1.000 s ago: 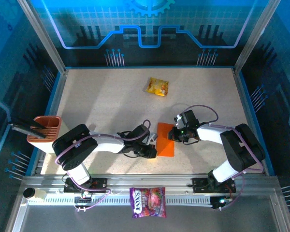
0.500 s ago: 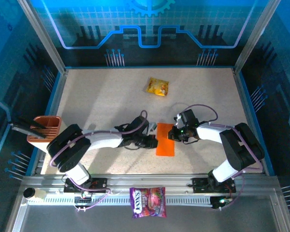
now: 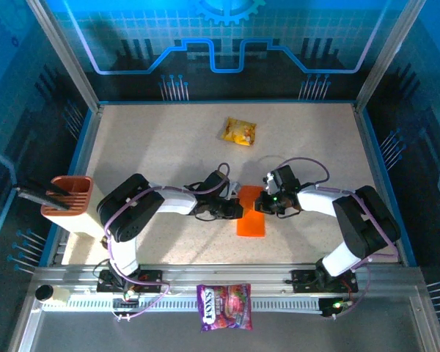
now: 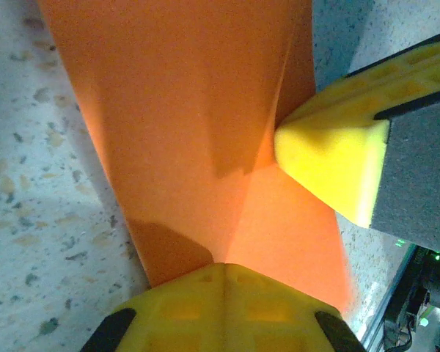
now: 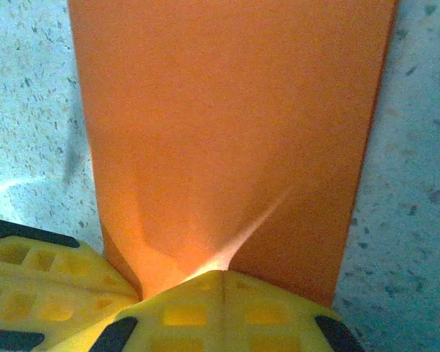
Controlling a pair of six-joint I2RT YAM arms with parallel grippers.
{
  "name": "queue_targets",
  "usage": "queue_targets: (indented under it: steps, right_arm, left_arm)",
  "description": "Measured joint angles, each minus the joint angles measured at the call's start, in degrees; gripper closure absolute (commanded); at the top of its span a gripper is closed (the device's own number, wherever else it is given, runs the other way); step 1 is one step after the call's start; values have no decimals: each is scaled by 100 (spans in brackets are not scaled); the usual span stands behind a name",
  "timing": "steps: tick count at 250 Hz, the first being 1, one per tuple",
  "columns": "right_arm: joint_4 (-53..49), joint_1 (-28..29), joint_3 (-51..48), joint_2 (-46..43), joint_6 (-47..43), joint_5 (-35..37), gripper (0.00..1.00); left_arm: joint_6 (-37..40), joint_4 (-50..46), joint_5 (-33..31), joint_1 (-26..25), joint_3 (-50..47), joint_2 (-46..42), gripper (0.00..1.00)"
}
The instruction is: Fold a paper plane with a square sheet of paper (pick it up from the middle)
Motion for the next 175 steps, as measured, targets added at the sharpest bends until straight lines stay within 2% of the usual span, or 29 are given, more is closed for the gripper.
queue_targets:
  steps: [58,100,135,175]
  right_arm:
    - [22,4,-83,-118,-2,79,100]
    - [37,4,-269,-345,-22,221,100]
    - [42,4,-315,-400,-37,275,100]
    - [57,4,-334,-424,-44,280,100]
  left_arm:
    - [68,-393,-37,0,-219,-446,100]
    - [74,-706,-107,44,-11,-800,100]
    - [76,-807,-68,289,546,-577,100]
    - [120,-868,157,411,1353,98,100]
